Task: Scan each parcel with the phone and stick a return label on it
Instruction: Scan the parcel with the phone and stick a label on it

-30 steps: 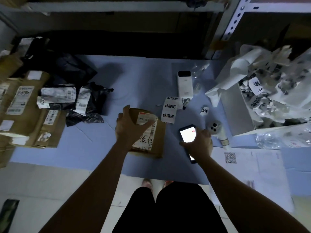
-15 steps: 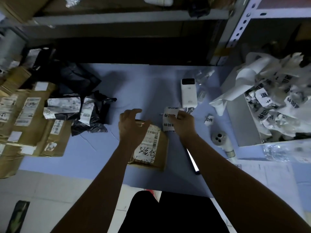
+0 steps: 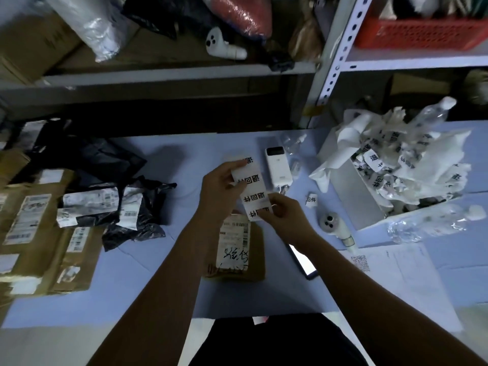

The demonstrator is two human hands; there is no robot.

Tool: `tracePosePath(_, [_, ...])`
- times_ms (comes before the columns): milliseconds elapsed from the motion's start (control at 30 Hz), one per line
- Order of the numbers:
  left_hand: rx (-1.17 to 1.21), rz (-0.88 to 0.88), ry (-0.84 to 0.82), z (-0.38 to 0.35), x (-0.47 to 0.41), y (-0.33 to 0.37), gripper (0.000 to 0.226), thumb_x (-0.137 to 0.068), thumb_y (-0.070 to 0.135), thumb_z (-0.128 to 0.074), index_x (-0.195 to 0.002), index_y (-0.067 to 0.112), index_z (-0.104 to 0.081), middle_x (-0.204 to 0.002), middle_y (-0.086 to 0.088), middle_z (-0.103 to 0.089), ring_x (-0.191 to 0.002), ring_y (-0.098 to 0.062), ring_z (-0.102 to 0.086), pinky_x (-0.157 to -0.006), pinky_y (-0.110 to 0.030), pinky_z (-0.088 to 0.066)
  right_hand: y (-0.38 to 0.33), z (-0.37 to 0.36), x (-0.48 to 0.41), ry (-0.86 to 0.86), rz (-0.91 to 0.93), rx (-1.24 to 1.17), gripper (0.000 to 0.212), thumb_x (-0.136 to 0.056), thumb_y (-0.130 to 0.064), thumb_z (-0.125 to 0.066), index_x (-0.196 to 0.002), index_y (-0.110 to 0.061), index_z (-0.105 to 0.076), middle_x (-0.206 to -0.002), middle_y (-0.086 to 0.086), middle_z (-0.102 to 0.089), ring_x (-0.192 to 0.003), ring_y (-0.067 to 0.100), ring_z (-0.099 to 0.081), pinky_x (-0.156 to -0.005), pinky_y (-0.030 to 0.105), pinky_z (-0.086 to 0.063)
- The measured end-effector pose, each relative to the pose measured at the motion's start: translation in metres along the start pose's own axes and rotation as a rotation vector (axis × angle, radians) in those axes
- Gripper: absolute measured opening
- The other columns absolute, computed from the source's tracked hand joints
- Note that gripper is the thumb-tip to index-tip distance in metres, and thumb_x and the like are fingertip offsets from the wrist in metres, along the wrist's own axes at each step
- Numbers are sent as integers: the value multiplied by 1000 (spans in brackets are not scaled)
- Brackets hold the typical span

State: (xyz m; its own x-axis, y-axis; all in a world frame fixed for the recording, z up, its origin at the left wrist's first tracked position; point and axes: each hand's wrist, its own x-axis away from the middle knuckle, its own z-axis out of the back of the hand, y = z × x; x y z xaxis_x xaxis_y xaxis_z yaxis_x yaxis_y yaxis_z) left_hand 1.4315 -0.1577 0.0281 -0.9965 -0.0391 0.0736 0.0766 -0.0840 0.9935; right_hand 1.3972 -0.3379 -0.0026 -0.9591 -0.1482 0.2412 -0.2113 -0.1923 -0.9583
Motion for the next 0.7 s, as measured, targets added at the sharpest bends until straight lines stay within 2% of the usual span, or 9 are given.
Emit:
tracePosePath(67, [-74,-41,-37,4,0,4,45,-87,-2,-71,-116,32,-71,-115,5,-72,-98,-12,-72,-76,-33,-62,-7,-3,3,20,28,-33,23,-93,-5,-69,-115,-1,-67,-111,11,-75,-100,24,-73,-91,44,-59])
tracePosePath(167, [-155,-89,-84,8,3,6,45,-89,0,-70,-121,32,-68,-110,4,-71,-87,-9,-71,-64,-18,-56,-17,-10,6,65,66,-119,17,-96,-12,-67,-112,-8,-70,-106,5,-77,-98,20,-74,-88,36,-60])
tracePosePath(267, [-201,-133,-126,13,6,9,50,-88,0,-71,-126,33,-64,-106,0,-69,-79,-11,-70,-59,-16,-55,-24,-16,7,93,94,-152,13,-98,-16,-65,-109,-13,-72,-103,0,-78,-97,16,-74,-82,25,-59])
tracePosePath(367, [-177,-187,-188,16,9,12,52,-86,0,-75,-129,27,-62,-113,2,-68,-84,-11,-70,-63,-17,-55,-27,-19,7,137,101,-170,10,-98,-14,-64,-102,-17,-73,-100,2,-78,-97,19,-74,-83,29,-59])
tracePosePath(433, [-199,-242,-181,17,9,12,45,-85,4,-77,-123,24,-66,-121,1,-64,-93,-11,-68,-64,-15,-53,-28,-20,8,155,104,-142,16,-98,-13,-63,-97,-25,-74,-98,2,-77,-95,19,-74,-83,31,-59])
tracePosePath(533, [-290,-269,-175,17,6,11,28,-88,14,-76,-113,25,-72,-120,-4,-54,-106,-14,-59,-74,-13,-52,-31,-22,9,152,131,-103,23,-100,-16,-60,-95,-33,-74,-99,3,-76,-96,22,-73,-84,35,-60])
tracePosePath(700, [-362,-227,-174,18,6,8,15,-90,21,-76,-105,24,-76,-111,-6,-58,-104,-12,-58,-81,-11,-48,-29,-26,7,169,203,-2,16,-103,-13,-55,-104,-19,-70,-101,7,-71,-96,27,-68,-87,47,-57])
